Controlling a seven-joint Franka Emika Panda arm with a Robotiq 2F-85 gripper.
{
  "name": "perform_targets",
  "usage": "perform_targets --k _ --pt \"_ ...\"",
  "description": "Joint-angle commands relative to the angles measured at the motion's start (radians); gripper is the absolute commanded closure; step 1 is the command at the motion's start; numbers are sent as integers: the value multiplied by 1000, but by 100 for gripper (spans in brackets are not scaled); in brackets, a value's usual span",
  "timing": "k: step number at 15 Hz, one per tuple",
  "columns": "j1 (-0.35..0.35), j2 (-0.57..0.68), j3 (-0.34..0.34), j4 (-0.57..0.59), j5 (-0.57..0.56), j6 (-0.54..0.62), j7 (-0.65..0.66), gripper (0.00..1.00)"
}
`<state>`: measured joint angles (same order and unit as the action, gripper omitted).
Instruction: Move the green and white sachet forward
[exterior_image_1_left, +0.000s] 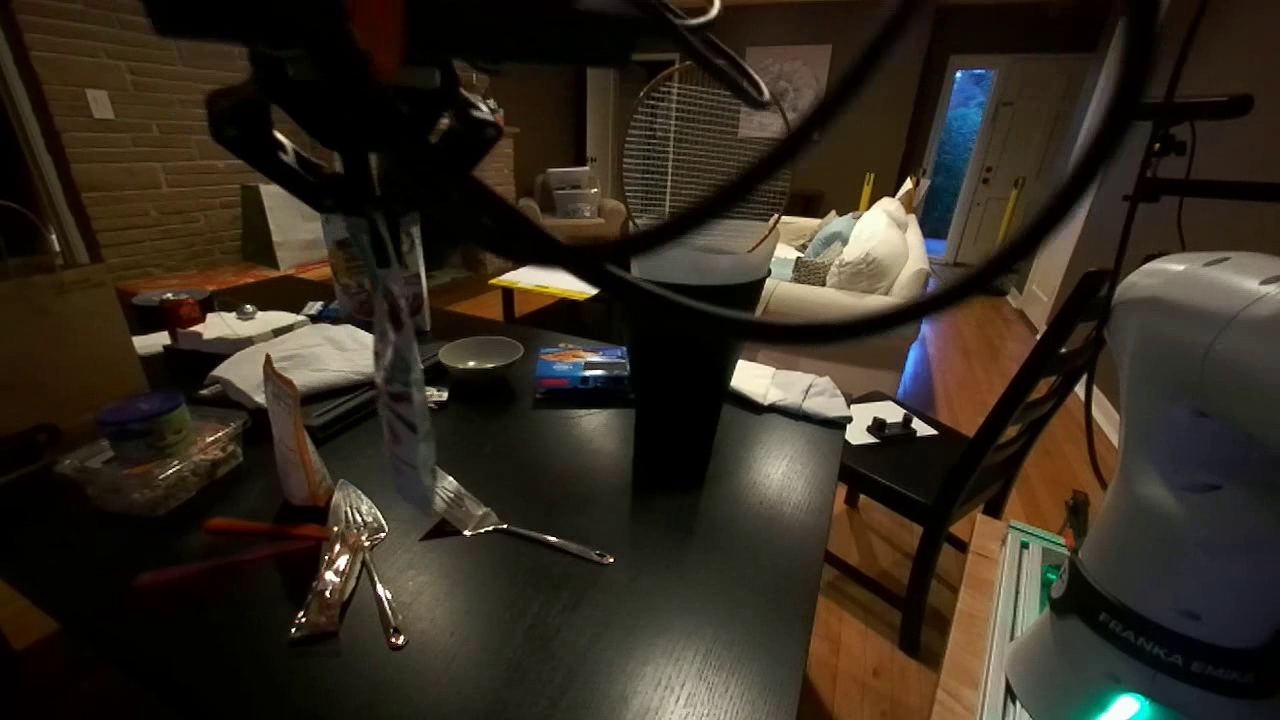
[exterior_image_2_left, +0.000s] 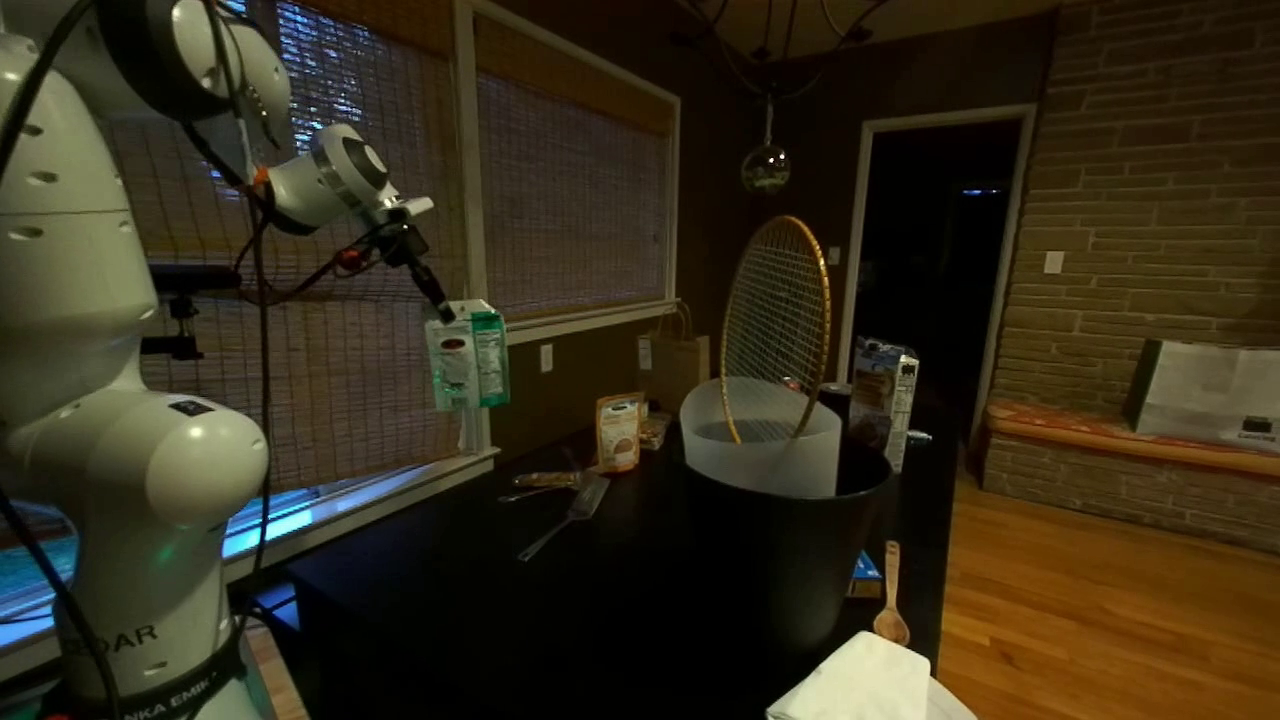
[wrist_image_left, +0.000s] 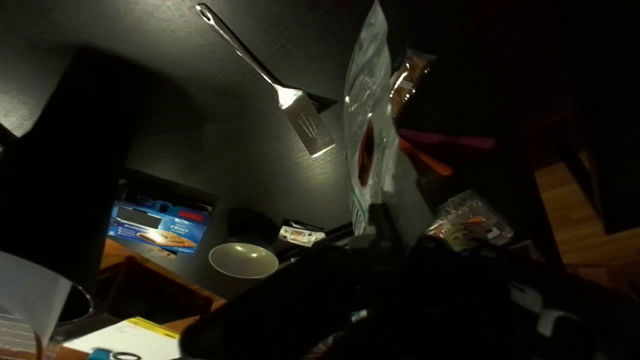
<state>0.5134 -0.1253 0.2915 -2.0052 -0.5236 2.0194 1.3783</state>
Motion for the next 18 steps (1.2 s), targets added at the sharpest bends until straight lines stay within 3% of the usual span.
perform_targets --k 1,2,3,8,15,18 --pt "-53 -189 86 -238 13 41 33 100" --pt "-65 -212 104 -269 14 38 67 100" --pt "-83 -113 118 -154 17 6 20 99" --pt "-106 -197 147 -249 18 14 61 100" --pt "-141 -253 133 -425 122 184 50 100" --pt "-150 -229 170 -463 119 139 78 100"
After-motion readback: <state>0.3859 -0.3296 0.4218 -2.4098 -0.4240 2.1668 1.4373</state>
